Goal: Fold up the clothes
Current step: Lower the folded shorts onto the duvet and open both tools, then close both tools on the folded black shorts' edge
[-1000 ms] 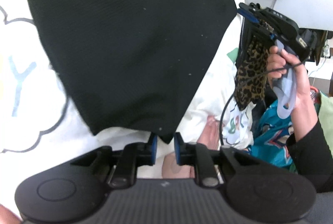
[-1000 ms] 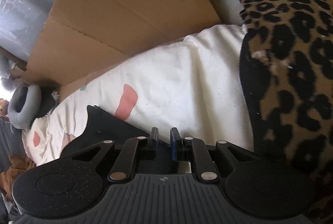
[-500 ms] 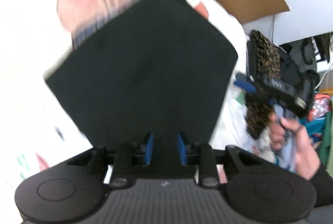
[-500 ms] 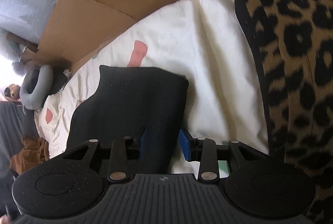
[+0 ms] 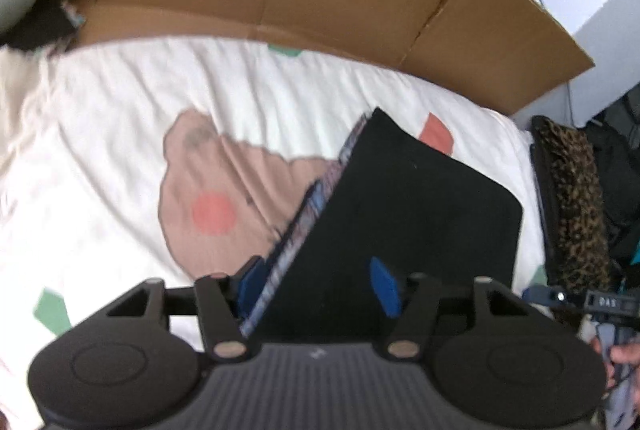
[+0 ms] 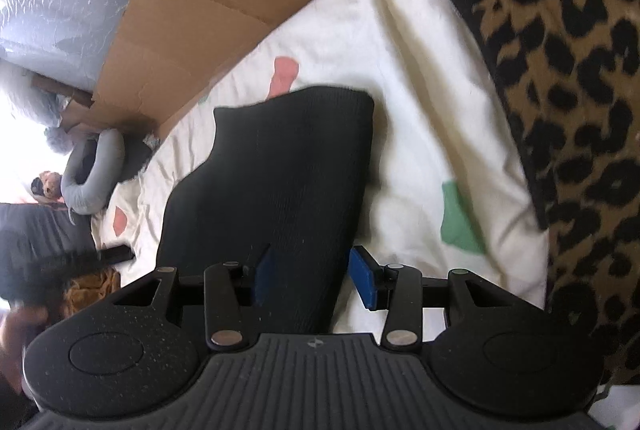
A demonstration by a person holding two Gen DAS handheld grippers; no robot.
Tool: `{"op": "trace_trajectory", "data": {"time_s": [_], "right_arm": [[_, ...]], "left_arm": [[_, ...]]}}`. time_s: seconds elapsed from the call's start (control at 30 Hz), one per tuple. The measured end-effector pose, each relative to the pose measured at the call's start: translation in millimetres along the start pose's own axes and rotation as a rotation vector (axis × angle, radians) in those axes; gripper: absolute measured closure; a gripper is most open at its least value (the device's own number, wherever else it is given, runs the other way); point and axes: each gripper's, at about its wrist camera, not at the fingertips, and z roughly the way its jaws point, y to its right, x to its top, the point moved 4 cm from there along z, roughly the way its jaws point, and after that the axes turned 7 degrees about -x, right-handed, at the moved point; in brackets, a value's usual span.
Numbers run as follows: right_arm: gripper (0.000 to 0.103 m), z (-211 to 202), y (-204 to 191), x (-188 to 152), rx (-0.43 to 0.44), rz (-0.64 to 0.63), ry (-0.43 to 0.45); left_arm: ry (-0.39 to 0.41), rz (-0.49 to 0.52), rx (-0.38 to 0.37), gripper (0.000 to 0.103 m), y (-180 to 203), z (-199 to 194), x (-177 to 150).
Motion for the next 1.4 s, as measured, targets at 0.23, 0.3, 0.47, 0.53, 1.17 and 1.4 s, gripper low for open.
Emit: {"op": "trace_trajectory", "data": {"time_s": [0.23,0.3,0.47,0.53,1.17,1.4], "right_arm": [[0.054,12,3,-8,-0.011,0.007,-0.011],[0.054,14,7,-10,-0.003,0.021,-0.013],[0.054,19,21,-12,0.044,0.108,-0.008],[0.054,23,23,-13,0.066,0.121,-0.004],[0.079,52,11,-13,0.204,0.147,-0.051],[0.098,46,7,-8,0.243,0.126,-0.046]], "left_arm": [[0.016,0.066,-0.033,0.033,5,32,17],[0.015,0.064,-0.030,0.033,2,40,18],[0.008,0.138,-0.071,0.033,6,57,18],[0.009,0.148,-0.073,0.036,5,63,18],[0.044,0.019,-0.181,0.038,-26,80,4],[0.050,0.002,-0.200,0.059,-25,80,4]]}}
